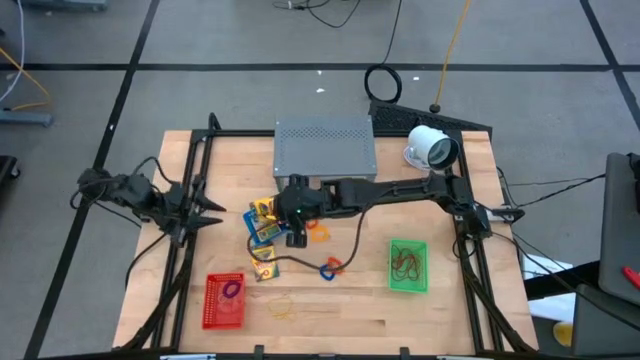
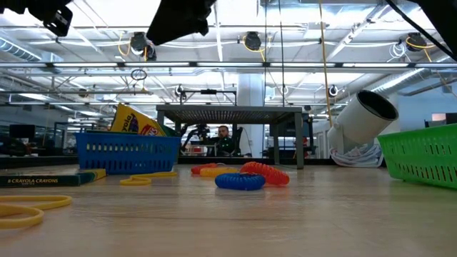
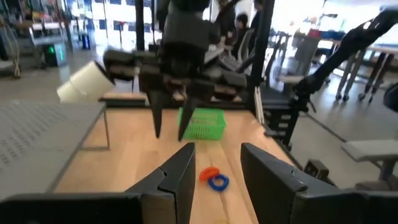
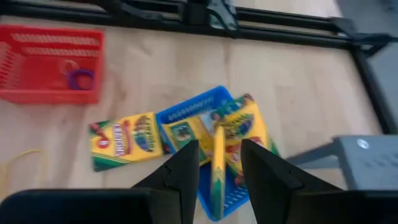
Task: Pick & Place Office Desk Supplies
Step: Put the orange spiral keychain into the red bin
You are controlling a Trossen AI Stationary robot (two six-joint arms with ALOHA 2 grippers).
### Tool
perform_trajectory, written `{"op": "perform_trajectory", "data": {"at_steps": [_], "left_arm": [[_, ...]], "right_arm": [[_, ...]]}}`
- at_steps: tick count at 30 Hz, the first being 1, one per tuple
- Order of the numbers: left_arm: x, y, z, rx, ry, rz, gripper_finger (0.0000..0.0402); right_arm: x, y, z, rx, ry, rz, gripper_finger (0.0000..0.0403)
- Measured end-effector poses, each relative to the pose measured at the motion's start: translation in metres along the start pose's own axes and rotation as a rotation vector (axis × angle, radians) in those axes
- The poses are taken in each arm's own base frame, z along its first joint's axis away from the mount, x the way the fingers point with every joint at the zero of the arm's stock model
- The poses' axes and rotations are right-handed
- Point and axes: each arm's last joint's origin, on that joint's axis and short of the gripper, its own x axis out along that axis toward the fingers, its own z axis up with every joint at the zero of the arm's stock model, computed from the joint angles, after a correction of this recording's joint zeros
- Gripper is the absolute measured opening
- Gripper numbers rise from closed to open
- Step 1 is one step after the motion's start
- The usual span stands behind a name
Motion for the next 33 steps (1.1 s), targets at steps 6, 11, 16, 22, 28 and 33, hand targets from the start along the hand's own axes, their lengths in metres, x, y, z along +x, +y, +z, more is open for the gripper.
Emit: {"op": "perform_trajectory", "data": {"at_steps": [6, 11, 16, 22, 28, 33], "left_arm": [[0.017, -0.003, 0.002, 0.015, 0.034, 0.025, 0.0136], [0.029, -0.007, 0.008, 0.073, 0.001, 0.011, 0.0136], [0.036, -0.009, 0.015, 0.119, -0.056, 0.005, 0.0136], [0.039, -0.01, 0.016, 0.116, -0.069, -0.001, 0.0136], [0.039, -0.01, 0.016, 0.115, -0.069, -0.001, 0.0136], [0.039, -0.01, 0.017, 0.126, -0.081, 0.0, 0.0136]], "right_arm": [[-0.02, 0.021, 0.007, -0.05, -0.043, -0.192, 0.0109], [-0.052, 0.039, 0.018, -0.063, -0.132, -0.203, 0.0106], [-0.077, 0.047, 0.02, -0.078, -0.236, -0.174, 0.0106], [-0.087, 0.043, -0.028, -0.022, -0.415, -0.163, 0.0104], [-0.116, 0.033, -0.096, 0.126, -0.686, -0.131, 0.0102], [-0.135, 0.028, -0.143, 0.201, -0.706, -0.023, 0.0102]]}}
